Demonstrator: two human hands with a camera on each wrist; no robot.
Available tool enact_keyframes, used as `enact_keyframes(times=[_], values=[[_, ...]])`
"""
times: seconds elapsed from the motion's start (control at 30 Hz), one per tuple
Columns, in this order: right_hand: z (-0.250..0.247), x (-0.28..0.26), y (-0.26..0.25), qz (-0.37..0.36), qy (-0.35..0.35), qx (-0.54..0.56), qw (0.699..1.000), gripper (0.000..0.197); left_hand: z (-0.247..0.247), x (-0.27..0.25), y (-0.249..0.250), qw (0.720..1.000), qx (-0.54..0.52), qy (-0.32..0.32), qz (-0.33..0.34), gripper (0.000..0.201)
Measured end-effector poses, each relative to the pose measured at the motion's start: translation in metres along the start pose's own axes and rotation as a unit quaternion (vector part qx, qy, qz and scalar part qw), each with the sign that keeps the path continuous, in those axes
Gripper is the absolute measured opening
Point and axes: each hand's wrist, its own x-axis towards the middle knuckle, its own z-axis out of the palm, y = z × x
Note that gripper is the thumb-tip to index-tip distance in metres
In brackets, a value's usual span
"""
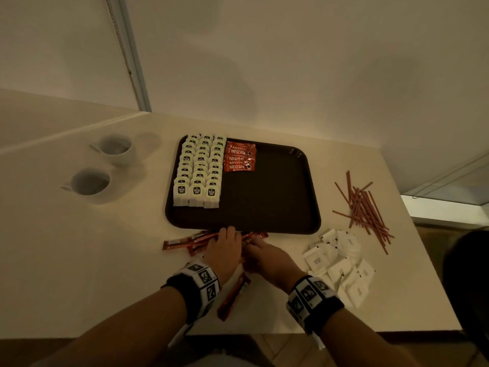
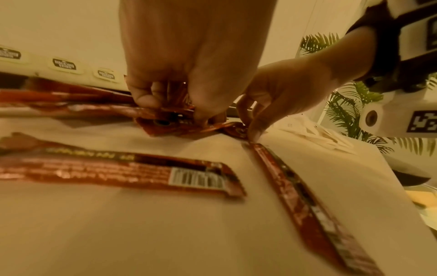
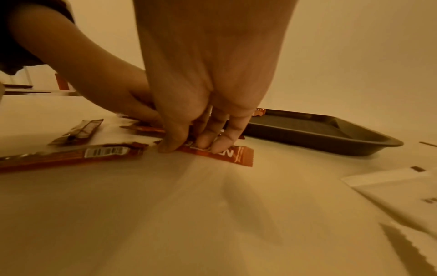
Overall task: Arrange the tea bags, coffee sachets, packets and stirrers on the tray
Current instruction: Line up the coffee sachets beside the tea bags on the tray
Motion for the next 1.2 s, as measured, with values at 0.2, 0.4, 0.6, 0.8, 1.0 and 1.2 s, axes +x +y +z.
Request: enact_keyframes(times=[0.2, 0.4, 0.6, 0.8, 1.0, 1.2], values=[[0.003, 0.004, 0.002, -0.039, -0.024, -0.048, 0.998, 0.047, 0.000, 0.000, -0.003, 0.999, 0.044, -0.010, -0.001, 0.033], [0.004, 0.005, 0.002, -0.053, -0.033, -0.099, 0.993, 0.050, -0.016, -0.010, -0.021, 1.000, -0.009, -0.004, 0.009, 0.029], [0.000, 0.010, -0.010, -0.062, -0.030, -0.187, 0.980, 0.059, -0.036, -0.017, -0.061, 0.898, -0.439, -0.004, -0.030, 0.011], [-0.035, 0.007, -0.016, -0.067, -0.023, -0.130, 0.989, 0.036, -0.062, -0.025, -0.081, 0.784, -0.613, 0.088, -0.046, 0.025], [-0.119, 0.003, -0.048, -0.008, 0.094, 0.295, 0.951, 0.015, -0.084, -0.027, -0.088, 0.715, -0.692, 0.097, 0.001, 0.031], [-0.158, 0.023, -0.108, -0.062, 0.180, 0.524, 0.830, 0.022, -0.136, -0.022, -0.067, 0.655, -0.747, 0.081, 0.082, 0.022]])
